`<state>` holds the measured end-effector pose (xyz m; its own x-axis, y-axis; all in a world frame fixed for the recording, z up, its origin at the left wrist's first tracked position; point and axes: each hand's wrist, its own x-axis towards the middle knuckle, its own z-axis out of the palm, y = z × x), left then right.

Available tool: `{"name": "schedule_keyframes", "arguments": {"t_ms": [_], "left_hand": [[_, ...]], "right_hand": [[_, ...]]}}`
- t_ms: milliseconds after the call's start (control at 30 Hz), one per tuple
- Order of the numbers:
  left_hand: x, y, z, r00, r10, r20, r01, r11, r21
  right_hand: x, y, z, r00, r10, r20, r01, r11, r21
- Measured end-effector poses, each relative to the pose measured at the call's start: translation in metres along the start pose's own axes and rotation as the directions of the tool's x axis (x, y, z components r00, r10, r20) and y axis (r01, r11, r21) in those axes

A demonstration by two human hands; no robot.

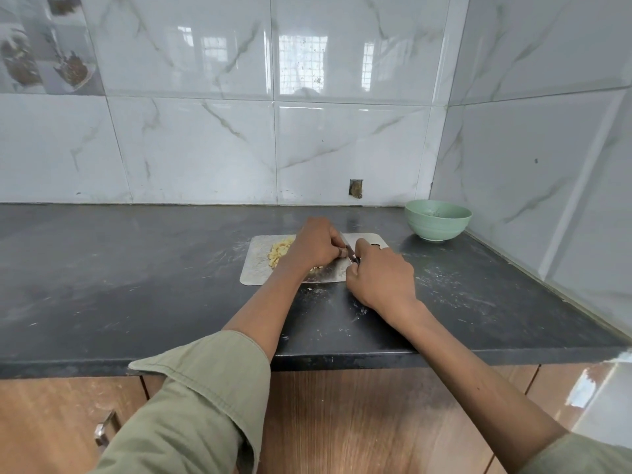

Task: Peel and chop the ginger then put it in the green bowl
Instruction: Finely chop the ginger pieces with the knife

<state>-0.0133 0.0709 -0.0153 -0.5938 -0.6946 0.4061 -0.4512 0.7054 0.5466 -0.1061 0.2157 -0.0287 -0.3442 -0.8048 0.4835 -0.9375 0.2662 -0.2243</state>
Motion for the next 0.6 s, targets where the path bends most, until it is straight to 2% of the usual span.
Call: {"name": "schedule_keyframes", "arguments": {"t_ms": [400, 600], "left_hand": [[0.0052, -0.002, -0.0031, 0.999, -0.033, -0.008, 0.034, 0.996, 0.088], [0.0048, -0.0031, -0.0026, 0.999, -0.036, -0.014, 0.037, 0.997, 0.069]], "right_hand": [[-0.0061, -0.0014, -0.0045, 0.999, 0.042, 0.008, -0.042, 0.999, 0.015], [-0.0043, -0.0023, -0.001, 1.0, 0.03, 0.009, -0.03, 0.999, 0.037]]}}
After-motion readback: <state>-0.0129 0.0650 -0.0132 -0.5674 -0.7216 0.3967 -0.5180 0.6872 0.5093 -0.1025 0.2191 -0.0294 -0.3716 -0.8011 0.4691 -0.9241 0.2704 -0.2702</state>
